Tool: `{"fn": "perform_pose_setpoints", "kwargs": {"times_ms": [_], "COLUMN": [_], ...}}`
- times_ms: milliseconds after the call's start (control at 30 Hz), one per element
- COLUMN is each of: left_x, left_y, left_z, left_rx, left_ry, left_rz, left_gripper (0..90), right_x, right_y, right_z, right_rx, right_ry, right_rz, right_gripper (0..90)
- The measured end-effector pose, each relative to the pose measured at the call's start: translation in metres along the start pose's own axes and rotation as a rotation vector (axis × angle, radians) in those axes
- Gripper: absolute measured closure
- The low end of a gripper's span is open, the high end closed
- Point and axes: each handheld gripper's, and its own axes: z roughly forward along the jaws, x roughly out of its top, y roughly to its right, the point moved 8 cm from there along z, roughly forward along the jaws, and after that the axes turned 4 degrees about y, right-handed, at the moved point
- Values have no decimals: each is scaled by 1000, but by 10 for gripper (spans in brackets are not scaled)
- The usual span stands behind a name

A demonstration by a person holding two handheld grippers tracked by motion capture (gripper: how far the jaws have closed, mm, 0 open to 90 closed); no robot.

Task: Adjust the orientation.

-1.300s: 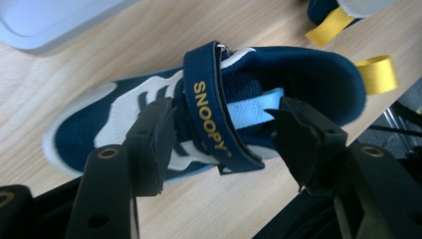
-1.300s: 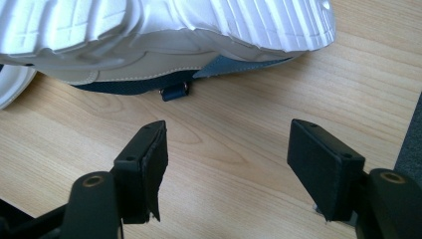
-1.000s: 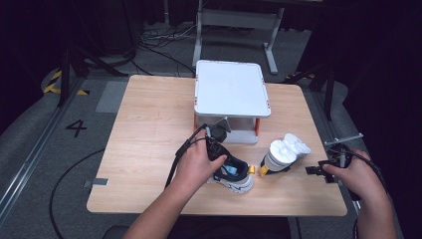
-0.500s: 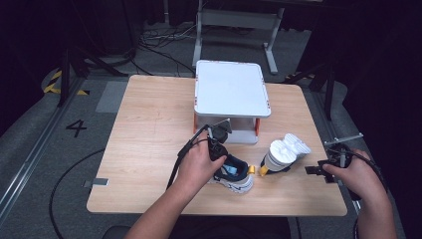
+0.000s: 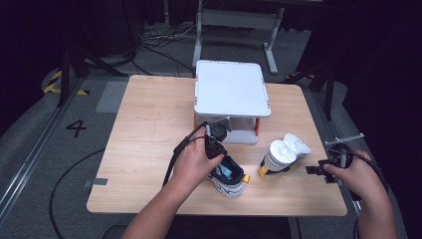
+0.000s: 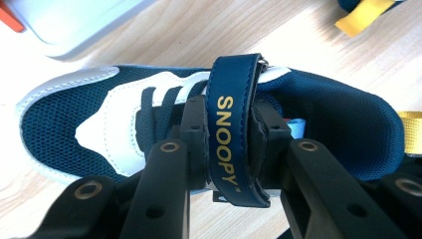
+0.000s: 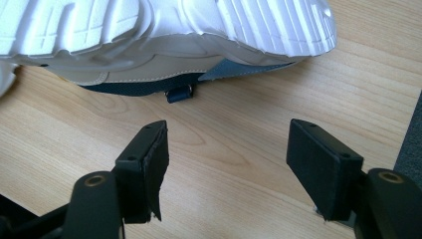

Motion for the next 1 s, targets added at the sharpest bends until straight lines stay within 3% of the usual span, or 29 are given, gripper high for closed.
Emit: {"fn": "perform_pose_setpoints", "kwargs": {"times_ms": [67,100,167,200,267,333,367,400,433,600,633,733,833,1000], "left_x": [2,2,2,2,1,1,2,2,2,8,8,11,14,18], "left_y": [0,0,2,2,1,-2,-4,-9,-9,-22,-22,-21,-17,-16], "left_z": [-7,-7,-12,-15,-22,-26,-28,-30,-30,-23,-23,-19,-11,2], "left_rx": [-26,-26,-71,-79,-126,-138,-141,-141,-141,-84,-84,-87,-135,-178], "left_ry": [15,15,27,35,39,38,37,42,42,51,51,30,19,-9], "left_rz": [44,44,105,176,266,325,359,433,433,632,632,704,735,774], "left_gripper": [724,724,724,723,723,723,723,723,723,723,723,723,723,721], "right_x": [-1,-1,-3,-4,-6,-9,-10,-13,-13,-22,-25,-29,-36,-43], "right_y": [-1,-1,0,0,1,2,3,3,3,6,7,8,10,13], "right_z": [0,0,-1,-2,-4,-6,-7,-8,-8,-11,-12,-14,-17,-21], "right_rx": [-1,-1,-1,-5,-8,-11,-14,-16,-16,-23,-25,-33,-40,-49], "right_ry": [3,3,4,2,5,8,8,8,8,4,2,3,3,3], "right_rz": [4,4,7,6,12,16,19,26,26,46,49,59,74,88], "right_gripper": [336,336,337,336,336,336,336,336,336,335,335,334,334,332]}}
